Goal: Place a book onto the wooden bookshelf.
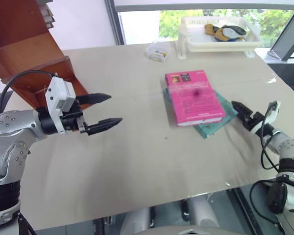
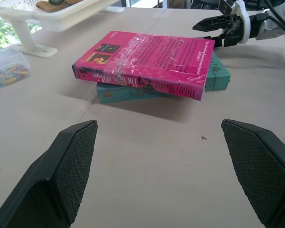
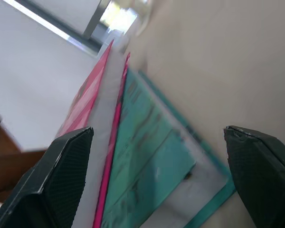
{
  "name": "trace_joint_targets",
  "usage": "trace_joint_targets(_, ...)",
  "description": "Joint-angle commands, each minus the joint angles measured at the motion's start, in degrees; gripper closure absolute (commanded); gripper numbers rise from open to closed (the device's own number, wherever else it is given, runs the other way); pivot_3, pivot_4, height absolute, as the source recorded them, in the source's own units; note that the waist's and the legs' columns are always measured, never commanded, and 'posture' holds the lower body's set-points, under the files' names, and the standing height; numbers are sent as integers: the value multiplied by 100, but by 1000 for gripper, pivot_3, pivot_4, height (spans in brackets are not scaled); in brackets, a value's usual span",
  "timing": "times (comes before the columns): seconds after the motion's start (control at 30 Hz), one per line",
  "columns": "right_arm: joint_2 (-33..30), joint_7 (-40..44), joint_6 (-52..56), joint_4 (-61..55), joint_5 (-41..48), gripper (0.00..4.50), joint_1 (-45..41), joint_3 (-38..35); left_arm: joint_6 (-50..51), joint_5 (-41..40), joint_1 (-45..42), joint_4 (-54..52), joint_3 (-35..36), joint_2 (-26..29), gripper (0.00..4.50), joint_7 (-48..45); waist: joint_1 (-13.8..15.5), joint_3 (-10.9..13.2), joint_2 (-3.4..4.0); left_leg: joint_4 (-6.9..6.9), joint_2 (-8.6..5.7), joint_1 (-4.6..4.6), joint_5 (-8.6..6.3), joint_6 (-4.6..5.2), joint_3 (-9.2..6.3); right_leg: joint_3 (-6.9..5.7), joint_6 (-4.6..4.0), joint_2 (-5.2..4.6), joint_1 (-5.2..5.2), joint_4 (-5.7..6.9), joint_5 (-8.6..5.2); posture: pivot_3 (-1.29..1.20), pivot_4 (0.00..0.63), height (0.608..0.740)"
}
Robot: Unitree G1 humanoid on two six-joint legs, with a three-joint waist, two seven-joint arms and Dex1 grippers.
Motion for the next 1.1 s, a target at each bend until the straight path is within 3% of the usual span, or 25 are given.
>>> trace_joint_targets(0.03,17,-8,-346,41,-55,0,-201,24,-46,-83,-54,-129,201,128,24,-27,13,0,0,0,0,-2,0,0,-1,-2,0,0,-1,0,0,0,150,740)
trace_joint_targets(0.47,23,692,-1330,1307,-788,0,-1027,698,297,-371,390,-190,413,270,24,-227,-3,2,0,-4,1,-9,2,-4,8,6,0,1,-12,-3,0,0,150,740)
trace_joint_targets(0.83,234,2366,-951,1120,-1015,0,-753,1503,297,-348,400,-147,431,302,24,-170,-2,2,0,-4,4,-10,4,-8,8,7,-1,-1,-16,1,0,0,150,740)
trace_joint_targets(1.1,280,2892,-753,521,-1100,0,-341,1911,304,-344,364,-121,417,321,24,-148,0,2,0,-5,3,-9,3,-9,4,2,-2,-6,-17,9,1,0,150,740)
